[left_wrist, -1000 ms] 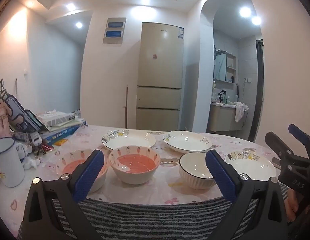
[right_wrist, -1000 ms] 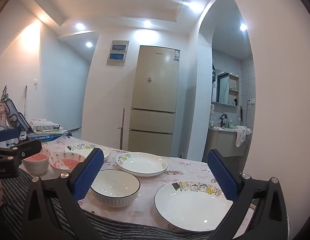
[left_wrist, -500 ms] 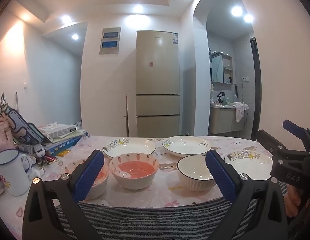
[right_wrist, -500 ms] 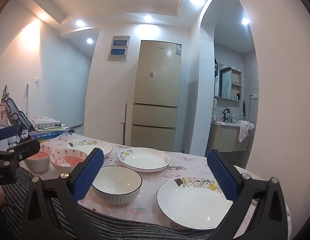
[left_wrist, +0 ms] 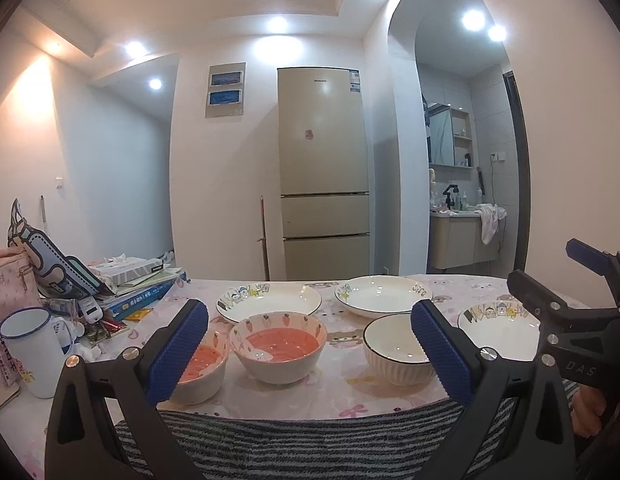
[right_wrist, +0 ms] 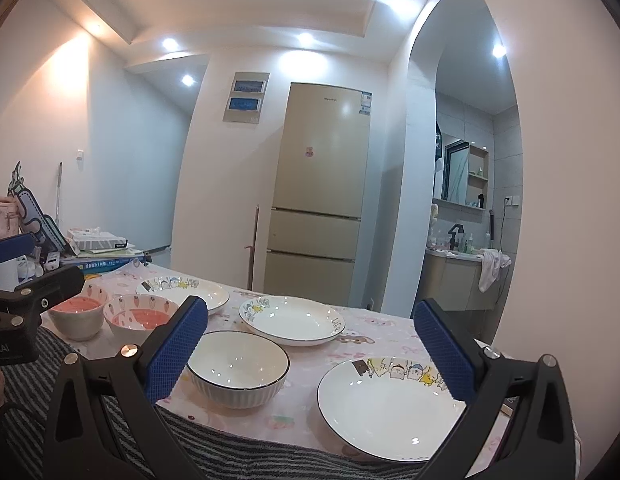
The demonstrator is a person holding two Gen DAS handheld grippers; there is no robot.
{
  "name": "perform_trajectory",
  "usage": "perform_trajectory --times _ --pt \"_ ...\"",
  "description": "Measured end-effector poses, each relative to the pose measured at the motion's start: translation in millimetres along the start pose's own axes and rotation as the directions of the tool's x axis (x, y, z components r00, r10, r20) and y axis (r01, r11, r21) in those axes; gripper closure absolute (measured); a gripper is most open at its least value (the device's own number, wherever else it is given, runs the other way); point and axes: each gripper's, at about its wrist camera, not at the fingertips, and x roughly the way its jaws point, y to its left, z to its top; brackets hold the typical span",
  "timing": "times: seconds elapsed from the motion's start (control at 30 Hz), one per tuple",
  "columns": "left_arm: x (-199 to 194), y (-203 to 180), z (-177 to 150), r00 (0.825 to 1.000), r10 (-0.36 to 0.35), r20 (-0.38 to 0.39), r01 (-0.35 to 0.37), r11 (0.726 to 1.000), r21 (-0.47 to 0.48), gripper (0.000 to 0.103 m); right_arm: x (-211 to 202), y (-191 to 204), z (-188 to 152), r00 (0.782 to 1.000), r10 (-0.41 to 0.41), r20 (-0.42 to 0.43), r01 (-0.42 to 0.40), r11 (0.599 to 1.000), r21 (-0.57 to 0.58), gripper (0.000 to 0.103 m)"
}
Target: Organize plates and bowls
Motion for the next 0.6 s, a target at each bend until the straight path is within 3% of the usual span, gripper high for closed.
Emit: perform_trajectory --times 0.4,0.6 --pt "3.0 1.5 -2.2 1.0 -0.001 -0.016 0.001 1.0 -0.018 0.0 1.0 -4.3 1.9 1.0 0.002 -0.002 -0.002 1.0 0.011 0.0" --pt "3.8 -6.3 -2.6 1.0 -0.008 -0.028 0.009 1.0 0.026 0.0 5.3 -3.5 1.7 1.0 0.005 -0.02 -0.005 1.0 0.014 0.0"
